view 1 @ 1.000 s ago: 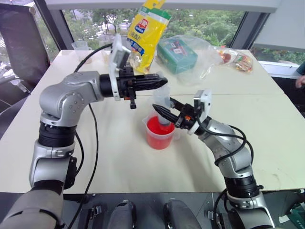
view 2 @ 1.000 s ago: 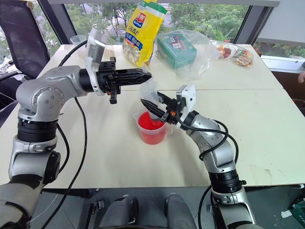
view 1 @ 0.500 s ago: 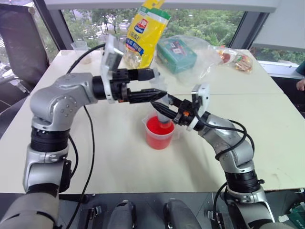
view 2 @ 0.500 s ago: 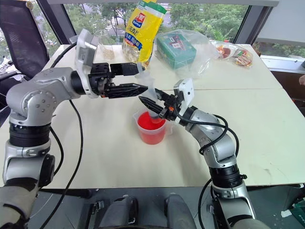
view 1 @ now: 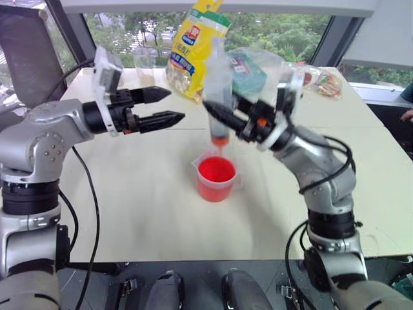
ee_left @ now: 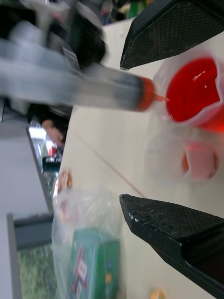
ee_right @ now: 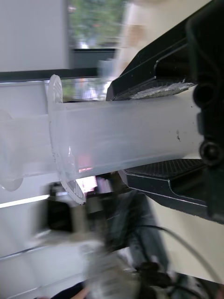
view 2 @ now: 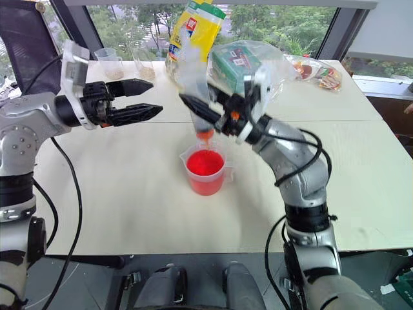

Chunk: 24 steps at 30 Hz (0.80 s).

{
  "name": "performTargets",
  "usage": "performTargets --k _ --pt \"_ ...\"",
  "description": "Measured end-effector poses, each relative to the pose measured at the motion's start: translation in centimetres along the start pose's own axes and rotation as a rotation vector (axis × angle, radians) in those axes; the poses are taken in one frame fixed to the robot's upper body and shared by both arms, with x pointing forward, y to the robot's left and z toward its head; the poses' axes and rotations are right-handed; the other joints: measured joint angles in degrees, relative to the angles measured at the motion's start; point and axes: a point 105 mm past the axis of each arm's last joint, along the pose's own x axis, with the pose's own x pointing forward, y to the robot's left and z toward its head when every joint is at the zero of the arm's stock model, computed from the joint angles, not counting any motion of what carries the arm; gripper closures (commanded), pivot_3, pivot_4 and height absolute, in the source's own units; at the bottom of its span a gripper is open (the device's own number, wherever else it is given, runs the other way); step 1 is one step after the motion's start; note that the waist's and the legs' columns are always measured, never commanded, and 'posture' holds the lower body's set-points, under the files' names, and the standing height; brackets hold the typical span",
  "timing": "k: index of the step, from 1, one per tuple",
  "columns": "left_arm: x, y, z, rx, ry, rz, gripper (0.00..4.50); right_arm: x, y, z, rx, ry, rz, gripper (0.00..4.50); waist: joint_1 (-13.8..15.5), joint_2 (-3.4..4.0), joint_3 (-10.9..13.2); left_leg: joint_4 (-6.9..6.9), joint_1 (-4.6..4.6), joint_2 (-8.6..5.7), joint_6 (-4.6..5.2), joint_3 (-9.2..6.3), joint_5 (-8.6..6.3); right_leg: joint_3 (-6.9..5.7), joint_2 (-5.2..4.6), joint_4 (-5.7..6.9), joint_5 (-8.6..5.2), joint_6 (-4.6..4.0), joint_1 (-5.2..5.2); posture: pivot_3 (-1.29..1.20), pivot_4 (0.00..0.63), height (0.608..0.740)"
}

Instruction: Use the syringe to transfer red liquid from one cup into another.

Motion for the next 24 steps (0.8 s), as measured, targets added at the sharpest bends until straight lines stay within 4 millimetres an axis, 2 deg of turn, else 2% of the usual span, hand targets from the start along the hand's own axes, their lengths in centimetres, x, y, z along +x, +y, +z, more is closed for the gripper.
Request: performTargets --k 3,6,9,15,21,24 --pt "0.0 0.9 0.3 0.022 -0.017 0.038 0.11 0.9 -1.5 0.2 0.019 -0.031 -0.029 3.17 0.0 0.00 0.0 -0.01 0.00 0.00 0.00 0.01 0.00 0.00 -0.01 -0.02 0.00 0.00 0.00 0.00 0.150 0.740" --pt "0.2 1.5 0.6 0.034 -0.040 0.061 0.11 1.1 -2.9 -1.7 0.029 -0.008 -0.066 3.17 0.2 0.00 0.0 -0.01 -0.04 -0.02 0.01 0.03 0.00 0.00 -0.04 -0.07 0.00 0.00 -0.01 0.00 0.150 0.740" --pt "1.0 1.6 1.2 0.043 -0.071 0.050 0.11 1.2 -3.7 -4.4 0.029 0.029 -0.090 3.17 0.1 0.00 0.0 -0.01 -0.06 -0.01 0.01 0.07 -0.01 0.01 -0.04 -0.09 0.00 0.00 -0.05 0.00 0.150 0.740" --pt "3.1 0.8 2.3 0.065 -0.120 -0.010 0.11 1.1 -4.0 -6.8 0.002 0.057 -0.105 3.17 0.0 0.00 0.0 -0.03 -0.08 0.00 -0.01 0.07 0.00 0.02 -0.03 -0.08 0.00 0.00 -0.08 0.00 0.150 0.740" --pt "5.2 1.9 2.9 0.077 -0.155 -0.003 0.11 1.0 -3.8 -7.6 -0.008 0.068 -0.105 3.17 0.0 0.00 0.0 -0.02 -0.08 0.00 -0.03 0.07 0.02 0.01 -0.03 -0.05 0.00 0.00 -0.09 0.00 0.150 0.740" --pt "6.1 1.5 2.9 0.070 -0.159 -0.046 0.11 0.8 -3.8 -8.0 -0.010 0.074 -0.110 3.17 -0.1 0.00 0.0 -0.03 -0.08 0.00 -0.04 0.09 0.02 0.02 -0.02 -0.05 0.00 0.00 -0.12 0.00 0.150 0.740"
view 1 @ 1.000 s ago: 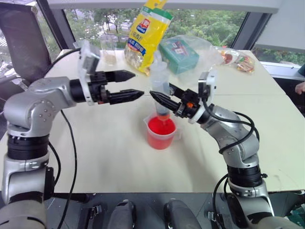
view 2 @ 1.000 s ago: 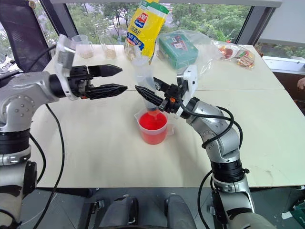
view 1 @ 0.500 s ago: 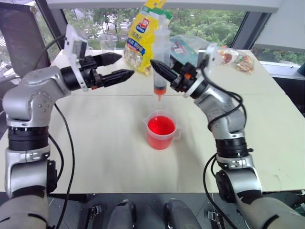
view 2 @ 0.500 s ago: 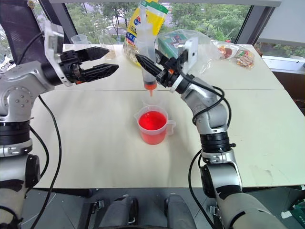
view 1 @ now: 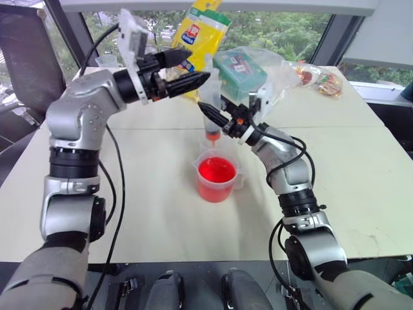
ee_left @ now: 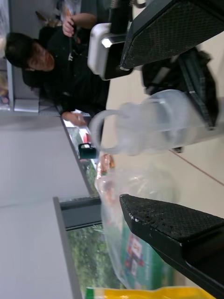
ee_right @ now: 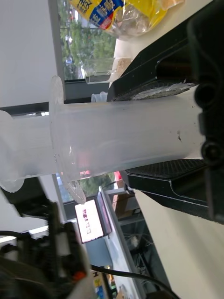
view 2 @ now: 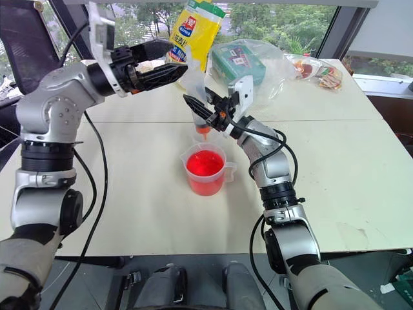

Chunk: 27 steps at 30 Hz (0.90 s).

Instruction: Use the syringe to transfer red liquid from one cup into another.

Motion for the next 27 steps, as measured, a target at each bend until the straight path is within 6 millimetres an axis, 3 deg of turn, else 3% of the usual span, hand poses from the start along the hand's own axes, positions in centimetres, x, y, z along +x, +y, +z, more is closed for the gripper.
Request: performTargets --k 15,18,25,27 --pt "1.0 -1.4 -1.5 -0.055 0.030 -0.119 0.11 -0.2 -0.5 -1.2 0.002 0.035 -0.022 3.17 0.1 0.00 0.0 0.01 0.00 0.00 -0.02 0.00 0.01 0.01 -0.01 0.02 0.00 0.00 -0.01 0.00 0.150 0.740" --pt "1.4 -1.3 -1.8 -0.064 0.032 -0.118 0.91 -0.1 -0.5 -1.1 -0.006 0.034 -0.021 3.17 0.0 0.00 0.0 0.01 0.00 0.00 -0.02 0.00 0.01 0.01 0.00 0.03 0.00 0.00 -0.01 0.00 0.150 0.740" --pt "1.7 -0.1 -1.9 -0.064 0.027 -0.072 4.38 -0.1 -0.4 -1.2 -0.006 0.035 -0.014 3.17 0.0 0.00 0.0 0.01 0.00 0.00 -0.02 0.00 0.01 0.01 0.00 0.04 0.00 0.00 -0.02 0.00 0.150 0.740" --pt "2.0 0.0 -2.0 -0.066 0.027 -0.071 4.45 -0.1 -0.5 -1.2 -0.010 0.035 -0.015 3.17 0.1 0.00 0.0 0.01 0.00 0.00 -0.02 0.00 0.01 0.00 0.00 0.04 0.00 0.00 -0.02 0.00 0.150 0.740"
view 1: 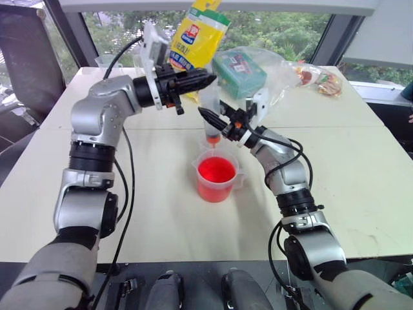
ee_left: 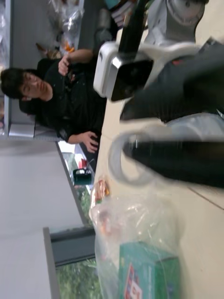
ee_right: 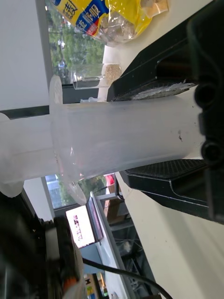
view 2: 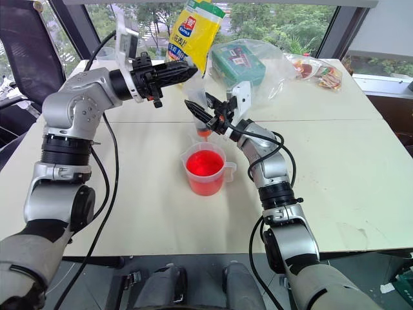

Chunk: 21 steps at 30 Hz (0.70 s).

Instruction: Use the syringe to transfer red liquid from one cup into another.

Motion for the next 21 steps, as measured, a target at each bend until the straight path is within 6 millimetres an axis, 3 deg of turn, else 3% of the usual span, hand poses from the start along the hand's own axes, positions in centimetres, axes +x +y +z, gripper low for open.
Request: performTargets --k 21 --pt "0.5 -0.5 -1.3 0.029 0.032 -0.008 4.45 -0.2 -0.3 0.1 0.013 0.019 -0.002 3.17 0.0 0.00 0.0 0.00 0.00 0.00 0.00 0.00 0.00 0.01 0.00 0.01 0.00 0.00 0.00 0.00 0.150 0.740"
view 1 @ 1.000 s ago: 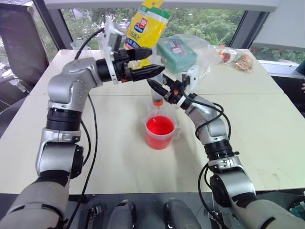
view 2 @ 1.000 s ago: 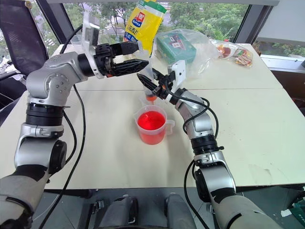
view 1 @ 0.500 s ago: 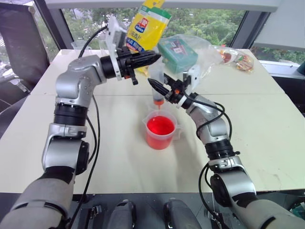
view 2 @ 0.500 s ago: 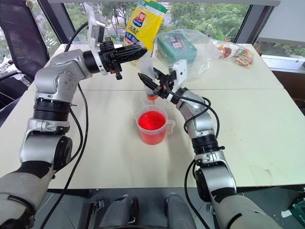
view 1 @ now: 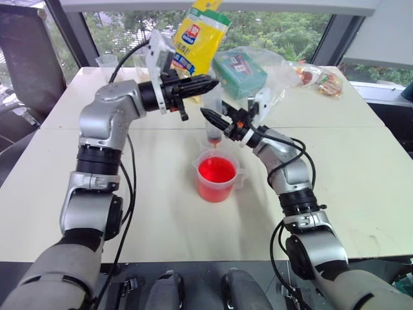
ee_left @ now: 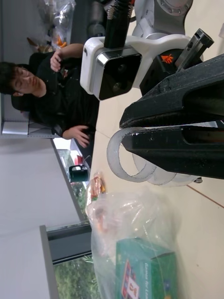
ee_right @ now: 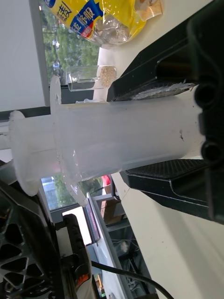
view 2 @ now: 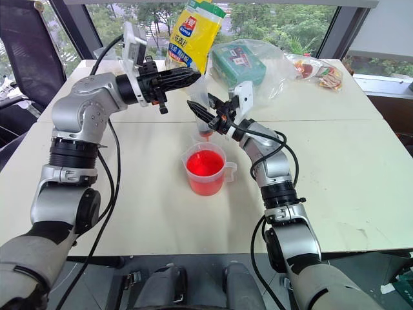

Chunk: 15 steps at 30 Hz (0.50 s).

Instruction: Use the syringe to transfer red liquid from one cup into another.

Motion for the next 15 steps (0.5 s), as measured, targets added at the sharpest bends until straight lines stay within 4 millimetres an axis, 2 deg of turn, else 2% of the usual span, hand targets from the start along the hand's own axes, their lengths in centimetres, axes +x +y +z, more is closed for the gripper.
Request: performTargets --k 14,15 --pt "0.08 -0.28 0.11 0.007 -0.003 -0.003 4.45 0.16 0.14 0.75 0.007 0.003 0.010 3.17 0.0 0.00 0.0 0.00 0.00 0.00 0.00 0.00 0.00 0.00 0.00 0.01 0.00 0.00 0.00 0.00 0.150 0.740" --pt "0.07 -0.28 0.10 0.006 -0.002 -0.003 4.18 0.17 0.15 0.73 0.008 0.004 0.011 3.17 0.0 0.00 0.0 0.00 0.00 0.00 0.00 0.00 0.00 0.00 0.00 0.00 0.00 0.00 0.00 0.00 0.150 0.740"
